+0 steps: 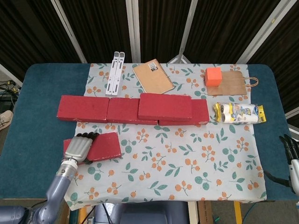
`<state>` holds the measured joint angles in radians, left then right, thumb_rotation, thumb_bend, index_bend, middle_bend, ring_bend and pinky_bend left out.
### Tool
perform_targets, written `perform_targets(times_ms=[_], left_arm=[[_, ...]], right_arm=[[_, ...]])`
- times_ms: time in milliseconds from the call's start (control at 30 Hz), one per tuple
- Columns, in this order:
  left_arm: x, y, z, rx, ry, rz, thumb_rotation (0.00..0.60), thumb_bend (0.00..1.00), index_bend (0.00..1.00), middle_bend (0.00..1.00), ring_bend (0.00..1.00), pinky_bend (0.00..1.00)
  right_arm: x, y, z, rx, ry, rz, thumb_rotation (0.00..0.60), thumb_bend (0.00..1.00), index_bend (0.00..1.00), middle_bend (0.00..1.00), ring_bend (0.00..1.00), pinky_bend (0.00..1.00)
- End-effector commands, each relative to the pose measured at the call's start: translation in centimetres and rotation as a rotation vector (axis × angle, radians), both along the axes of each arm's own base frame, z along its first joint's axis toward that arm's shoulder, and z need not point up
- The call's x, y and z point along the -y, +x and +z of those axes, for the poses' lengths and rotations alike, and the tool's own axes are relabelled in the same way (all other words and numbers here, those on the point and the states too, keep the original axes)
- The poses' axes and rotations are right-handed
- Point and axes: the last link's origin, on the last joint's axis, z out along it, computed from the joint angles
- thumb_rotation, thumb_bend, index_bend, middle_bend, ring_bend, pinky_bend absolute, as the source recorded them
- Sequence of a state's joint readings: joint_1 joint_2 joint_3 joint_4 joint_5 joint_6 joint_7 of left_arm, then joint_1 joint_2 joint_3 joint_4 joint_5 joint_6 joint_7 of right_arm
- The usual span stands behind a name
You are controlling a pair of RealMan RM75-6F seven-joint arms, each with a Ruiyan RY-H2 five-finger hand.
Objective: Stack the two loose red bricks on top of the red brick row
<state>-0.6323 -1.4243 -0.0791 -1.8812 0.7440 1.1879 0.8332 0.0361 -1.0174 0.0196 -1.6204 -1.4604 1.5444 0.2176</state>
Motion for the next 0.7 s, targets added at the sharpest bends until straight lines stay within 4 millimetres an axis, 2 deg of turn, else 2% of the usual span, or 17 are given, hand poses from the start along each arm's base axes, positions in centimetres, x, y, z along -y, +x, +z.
perform_targets(times_ms=[33, 200, 400, 567, 700], left_arm=[[-1.0, 2.0, 1.6, 0.031, 0.031, -0.039, 0.600, 0.00, 0.22, 0.36, 0.28, 0.31], [-3.1, 6.2, 5.2, 0.086, 0.009, -0.092, 0.600, 0.00, 0.25, 0.38, 0.30, 0.31], [-7.1, 10.3, 8.8, 0.028, -0.063, -0.148, 0.600, 0.00, 0.23, 0.32, 0.28, 0.30], [-11.6, 10.8, 10.0, -0.086, -0.087, -0.179, 0.600, 0.01, 0.23, 0.31, 0.27, 0.28], [-14.4, 10.6, 9.7, -0.051, -0.077, -0.153, 0.600, 0.01, 0.23, 0.30, 0.27, 0.28]], right_arm=[[0.1, 0.0, 0.0, -0.002, 0.000, -0.003, 0.600, 0.00, 0.00, 0.04, 0.00, 0.00], [0.2, -0.2, -0.2, -0.011, -0.003, -0.019, 0.600, 0.00, 0.00, 0.04, 0.00, 0.00], [0.8, -0.4, -0.6, -0.029, -0.002, -0.054, 0.600, 0.00, 0.00, 0.04, 0.00, 0.00], [1.4, -0.8, -1.1, -0.045, 0.008, -0.099, 0.600, 0.00, 0.00, 0.04, 0.00, 0.00], [1.8, -1.1, -1.2, -0.056, 0.006, -0.135, 0.600, 0.00, 0.00, 0.04, 0.00, 0.00]])
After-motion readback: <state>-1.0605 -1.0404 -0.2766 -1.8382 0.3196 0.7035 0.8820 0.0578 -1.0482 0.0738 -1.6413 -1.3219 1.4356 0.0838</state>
